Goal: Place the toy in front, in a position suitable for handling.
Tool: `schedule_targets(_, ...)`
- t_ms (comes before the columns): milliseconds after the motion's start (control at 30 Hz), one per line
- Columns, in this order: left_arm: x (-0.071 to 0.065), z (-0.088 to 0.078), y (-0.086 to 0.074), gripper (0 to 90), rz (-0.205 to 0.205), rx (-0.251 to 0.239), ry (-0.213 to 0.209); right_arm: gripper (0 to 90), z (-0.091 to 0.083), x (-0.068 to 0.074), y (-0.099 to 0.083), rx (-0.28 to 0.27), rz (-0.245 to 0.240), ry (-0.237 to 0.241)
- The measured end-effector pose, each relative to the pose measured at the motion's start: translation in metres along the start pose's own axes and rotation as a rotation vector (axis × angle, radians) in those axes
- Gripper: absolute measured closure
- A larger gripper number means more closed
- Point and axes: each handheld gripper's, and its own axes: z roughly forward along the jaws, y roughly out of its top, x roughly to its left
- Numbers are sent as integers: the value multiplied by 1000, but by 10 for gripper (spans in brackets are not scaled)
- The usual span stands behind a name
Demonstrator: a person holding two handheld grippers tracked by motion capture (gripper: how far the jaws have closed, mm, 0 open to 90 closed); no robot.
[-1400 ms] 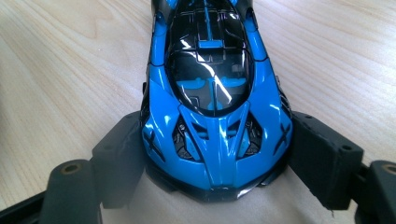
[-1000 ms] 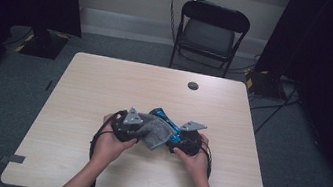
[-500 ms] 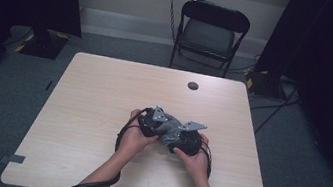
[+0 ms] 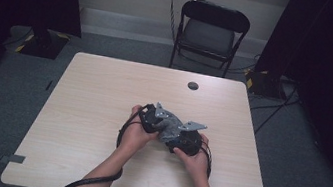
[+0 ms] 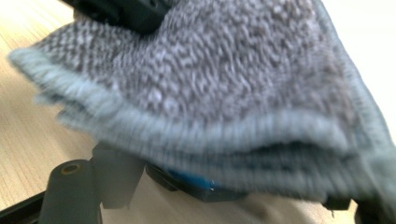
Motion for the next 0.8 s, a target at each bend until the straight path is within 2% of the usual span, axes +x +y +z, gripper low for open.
schedule_targets(67, 2, 0, 1, 707, 8, 14, 6, 235, 0, 0, 0, 0, 0, 0)
schedule_targets(200, 7, 0, 3, 708, -4, 23, 9, 235, 0, 0, 0, 0, 0, 0)
schedule_targets(533, 24, 0, 0, 710, -53, 36, 54, 235, 0, 0, 0, 0, 0, 0)
schedule_targets(800, 30, 1, -1, 711, -97, 35, 44, 235, 0, 0, 0, 0, 0, 0)
